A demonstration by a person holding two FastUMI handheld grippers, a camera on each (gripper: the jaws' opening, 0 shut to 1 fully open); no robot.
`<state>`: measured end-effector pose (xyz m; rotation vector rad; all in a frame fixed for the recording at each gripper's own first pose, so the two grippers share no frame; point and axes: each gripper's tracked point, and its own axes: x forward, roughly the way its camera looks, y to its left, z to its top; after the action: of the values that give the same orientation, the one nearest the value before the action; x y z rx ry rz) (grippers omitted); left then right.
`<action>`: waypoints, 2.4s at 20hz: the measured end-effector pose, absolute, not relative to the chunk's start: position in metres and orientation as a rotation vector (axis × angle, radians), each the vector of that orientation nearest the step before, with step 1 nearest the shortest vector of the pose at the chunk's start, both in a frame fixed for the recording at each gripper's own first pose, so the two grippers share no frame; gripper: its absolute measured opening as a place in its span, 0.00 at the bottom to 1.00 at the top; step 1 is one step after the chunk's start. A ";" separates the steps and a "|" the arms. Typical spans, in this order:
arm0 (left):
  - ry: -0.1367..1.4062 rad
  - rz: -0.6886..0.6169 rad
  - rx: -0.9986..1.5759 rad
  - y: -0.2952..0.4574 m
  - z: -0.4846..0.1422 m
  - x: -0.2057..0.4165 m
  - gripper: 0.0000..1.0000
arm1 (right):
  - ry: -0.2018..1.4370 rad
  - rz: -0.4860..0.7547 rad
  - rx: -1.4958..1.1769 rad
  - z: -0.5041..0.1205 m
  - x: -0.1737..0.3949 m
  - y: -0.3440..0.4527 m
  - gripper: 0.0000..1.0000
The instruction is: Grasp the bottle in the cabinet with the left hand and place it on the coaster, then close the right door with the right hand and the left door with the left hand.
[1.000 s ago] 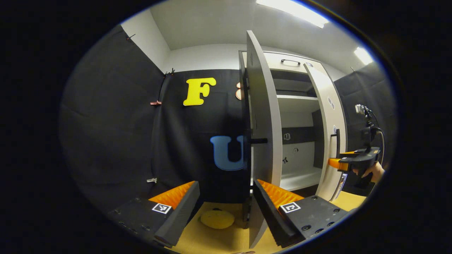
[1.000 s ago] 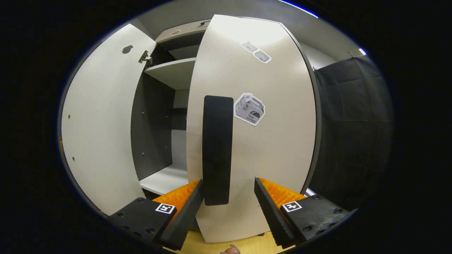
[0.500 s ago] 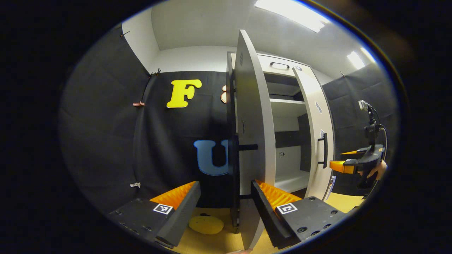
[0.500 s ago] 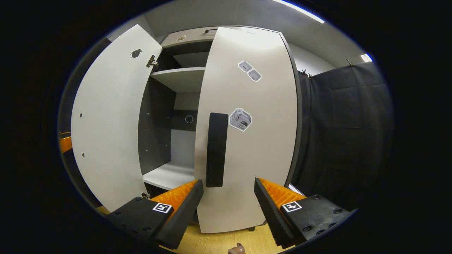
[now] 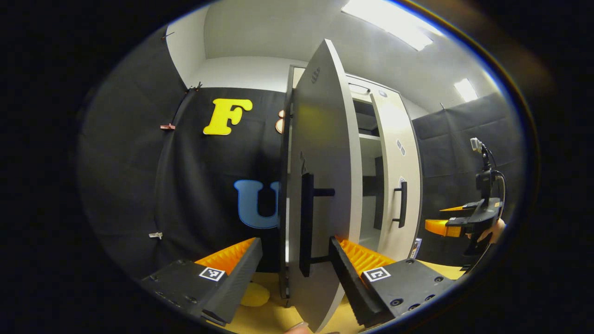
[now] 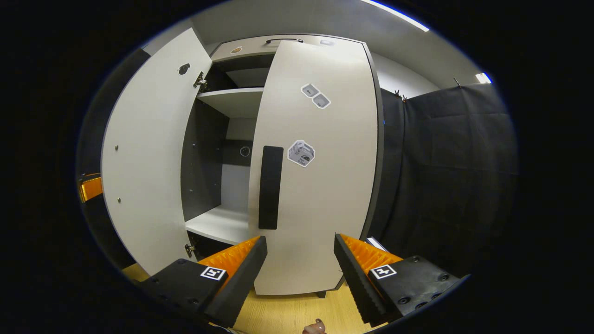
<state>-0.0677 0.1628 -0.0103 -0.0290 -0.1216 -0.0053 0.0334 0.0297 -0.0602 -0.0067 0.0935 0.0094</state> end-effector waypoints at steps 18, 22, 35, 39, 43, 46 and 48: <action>-0.158 0.113 -0.036 0.120 -0.002 -0.031 0.92 | 0.099 0.197 0.004 -0.068 0.070 0.001 0.96; -0.163 0.071 -0.042 0.098 -0.004 -0.019 0.92 | 0.082 0.221 0.035 -0.061 0.071 0.005 0.96; -0.091 -0.062 -0.058 0.048 -0.020 -0.003 0.94 | 0.068 0.149 0.044 -0.057 0.053 -0.021 0.96; -0.091 -0.057 -0.047 0.053 -0.019 -0.005 0.94 | 0.075 0.130 0.039 -0.058 0.050 -0.014 0.97; -0.070 -0.026 -0.035 0.057 -0.030 -0.006 0.94 | 0.108 0.148 0.156 -0.055 0.046 0.009 0.98; -0.064 -0.034 -0.054 0.054 -0.032 -0.004 0.94 | 0.092 0.077 0.134 -0.050 0.046 0.002 0.98; -0.062 -0.041 -0.050 0.052 -0.033 -0.004 0.94 | 0.064 0.049 0.091 -0.044 0.046 0.001 0.98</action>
<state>-0.0037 0.0524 -0.0333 -0.0502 -0.0615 -0.0412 0.0455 0.0005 -0.0437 0.0906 0.0641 0.0494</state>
